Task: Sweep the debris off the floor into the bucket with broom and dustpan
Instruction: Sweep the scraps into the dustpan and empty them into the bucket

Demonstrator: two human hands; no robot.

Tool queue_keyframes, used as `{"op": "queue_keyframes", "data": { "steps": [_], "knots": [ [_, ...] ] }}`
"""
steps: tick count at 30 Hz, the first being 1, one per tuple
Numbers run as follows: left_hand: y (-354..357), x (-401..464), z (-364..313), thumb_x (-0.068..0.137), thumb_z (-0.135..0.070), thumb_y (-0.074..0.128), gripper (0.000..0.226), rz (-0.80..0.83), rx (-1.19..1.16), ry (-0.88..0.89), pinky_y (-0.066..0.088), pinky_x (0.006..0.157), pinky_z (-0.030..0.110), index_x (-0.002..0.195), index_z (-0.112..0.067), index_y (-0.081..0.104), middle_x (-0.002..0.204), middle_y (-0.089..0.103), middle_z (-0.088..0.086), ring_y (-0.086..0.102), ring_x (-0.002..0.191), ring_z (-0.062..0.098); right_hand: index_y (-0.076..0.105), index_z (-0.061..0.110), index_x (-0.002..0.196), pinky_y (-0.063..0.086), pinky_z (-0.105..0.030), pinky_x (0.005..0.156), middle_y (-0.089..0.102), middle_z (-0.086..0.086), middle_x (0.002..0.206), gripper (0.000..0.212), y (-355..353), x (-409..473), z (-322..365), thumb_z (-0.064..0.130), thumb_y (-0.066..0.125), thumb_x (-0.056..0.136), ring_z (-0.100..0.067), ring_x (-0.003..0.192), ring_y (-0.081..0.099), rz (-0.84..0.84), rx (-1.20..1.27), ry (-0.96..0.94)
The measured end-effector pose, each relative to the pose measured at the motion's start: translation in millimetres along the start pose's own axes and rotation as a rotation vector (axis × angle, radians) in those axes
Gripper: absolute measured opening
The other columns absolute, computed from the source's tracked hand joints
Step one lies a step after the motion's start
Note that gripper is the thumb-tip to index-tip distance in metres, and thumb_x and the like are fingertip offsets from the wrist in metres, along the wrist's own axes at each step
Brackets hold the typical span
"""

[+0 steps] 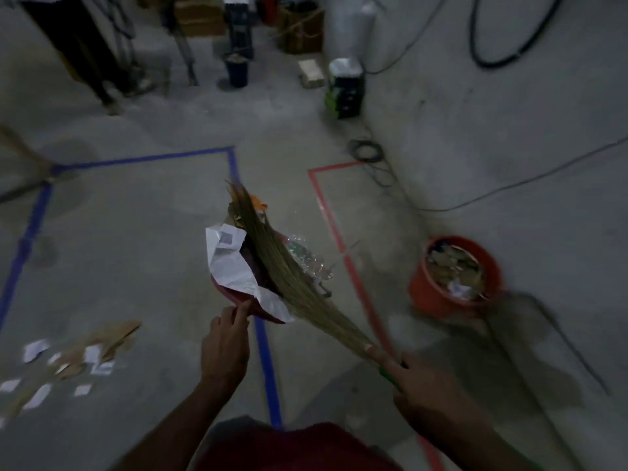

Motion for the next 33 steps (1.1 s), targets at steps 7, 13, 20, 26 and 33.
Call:
{"op": "queue_keyframes", "data": {
  "steps": [7,13,20,26,33],
  "knots": [
    [49,48,-184,0.091,-0.014,0.065,0.048,0.066,0.01,0.254,0.045,0.05,0.035,0.133,-0.03,0.049,0.106,0.055,0.002,0.053,0.081,0.026,0.04,0.053,0.141,0.022,-0.026,0.04,0.054,0.002,0.071,0.06,-35,-67,-126,0.043,0.042,0.081,-0.02,0.049,0.056,0.006,0.01,0.22],
    [102,77,-313,0.091,-0.016,0.064,0.049,0.184,0.059,0.441,0.043,0.05,0.034,0.135,-0.032,0.049,0.105,0.054,0.0,0.052,0.081,0.024,0.011,0.058,0.149,-0.003,-0.015,0.042,0.052,0.01,0.077,0.074,-40,-102,-217,0.056,0.035,0.079,-0.008,0.046,0.051,0.08,0.077,0.44],
    [173,114,-441,0.082,-0.008,0.064,0.059,0.336,0.07,0.532,0.041,0.054,0.036,0.131,-0.036,0.048,0.107,0.052,-0.002,0.054,0.087,0.026,-0.017,0.065,0.142,0.011,-0.02,0.039,0.032,0.01,0.08,0.099,-14,-96,-352,0.04,0.057,0.082,-0.011,0.045,0.016,0.092,0.005,0.595],
    [224,153,-527,0.084,-0.007,0.058,0.061,0.425,0.133,0.554,0.037,0.059,0.034,0.136,-0.034,0.043,0.114,0.051,-0.002,0.055,0.093,0.025,-0.036,0.064,0.128,0.035,-0.029,0.056,0.036,0.006,0.098,0.08,-22,-64,-441,0.041,0.034,0.098,-0.015,0.072,0.041,0.155,0.1,0.616],
    [290,205,-607,0.088,-0.008,0.059,0.054,0.402,0.162,0.533,0.037,0.062,0.035,0.138,-0.027,0.047,0.118,0.054,0.006,0.057,0.093,0.03,-0.017,0.057,0.144,0.019,-0.024,0.045,0.046,0.004,0.095,0.075,-18,-9,-553,0.033,0.039,0.1,-0.012,0.055,0.029,0.161,0.099,0.6]
  ]
}}
Point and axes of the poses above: each hand's wrist, its own x-axis towards the middle knuckle, its own y-axis out of the palm, z = x × y, the point moved 3 cm from there along x, towards the middle knuckle
